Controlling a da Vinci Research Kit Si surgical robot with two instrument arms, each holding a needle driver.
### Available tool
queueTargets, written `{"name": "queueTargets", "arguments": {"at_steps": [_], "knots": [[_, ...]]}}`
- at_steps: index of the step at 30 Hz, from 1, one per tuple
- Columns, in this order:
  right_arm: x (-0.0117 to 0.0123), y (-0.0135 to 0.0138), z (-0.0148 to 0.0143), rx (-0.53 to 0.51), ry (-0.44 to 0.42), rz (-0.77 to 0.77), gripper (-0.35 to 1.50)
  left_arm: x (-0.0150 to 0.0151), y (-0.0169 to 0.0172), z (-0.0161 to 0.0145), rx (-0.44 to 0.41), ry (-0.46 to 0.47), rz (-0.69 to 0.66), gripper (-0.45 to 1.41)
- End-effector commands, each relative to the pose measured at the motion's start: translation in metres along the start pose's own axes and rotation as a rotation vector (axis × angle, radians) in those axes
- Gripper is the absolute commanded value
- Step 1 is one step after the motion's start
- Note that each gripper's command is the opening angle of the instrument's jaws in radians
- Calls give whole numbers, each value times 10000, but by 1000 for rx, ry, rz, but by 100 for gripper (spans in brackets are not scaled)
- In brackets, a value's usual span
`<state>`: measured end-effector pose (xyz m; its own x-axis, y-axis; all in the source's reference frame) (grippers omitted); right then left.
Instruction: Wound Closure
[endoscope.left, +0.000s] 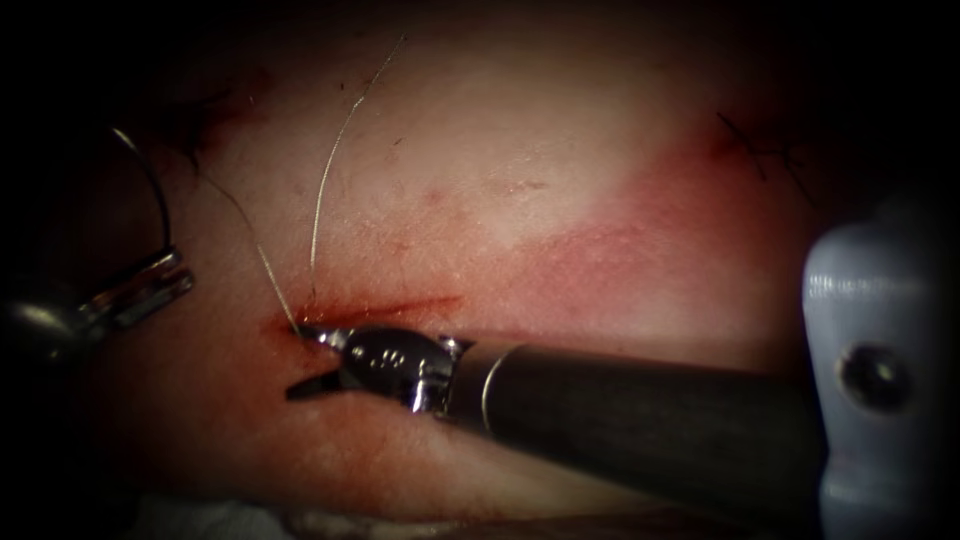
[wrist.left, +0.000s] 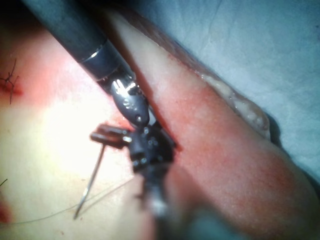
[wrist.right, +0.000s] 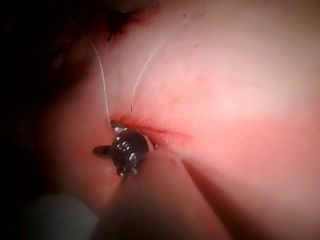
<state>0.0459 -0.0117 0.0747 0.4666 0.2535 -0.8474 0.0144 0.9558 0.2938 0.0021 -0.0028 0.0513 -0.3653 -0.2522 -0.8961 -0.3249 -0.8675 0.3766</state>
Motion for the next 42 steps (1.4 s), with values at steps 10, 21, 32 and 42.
{"name": "queueTargets", "arguments": {"at_steps": [10,21,32,42], "knots": [[4,-6,-25,21,-33,9,-35,-3,7,4,-2,0,-2,-45],[61,-140,-70,104,-69,107,-35,-1,38,-3,-12,-16,21,-45],[137,-226,-74,207,-42,128,-35,-3,104,-20,-48,-12,21,-45],[92,-97,-131,30,-6,73,145,-31,55,-21,-52,-43,-3,-45]]}}
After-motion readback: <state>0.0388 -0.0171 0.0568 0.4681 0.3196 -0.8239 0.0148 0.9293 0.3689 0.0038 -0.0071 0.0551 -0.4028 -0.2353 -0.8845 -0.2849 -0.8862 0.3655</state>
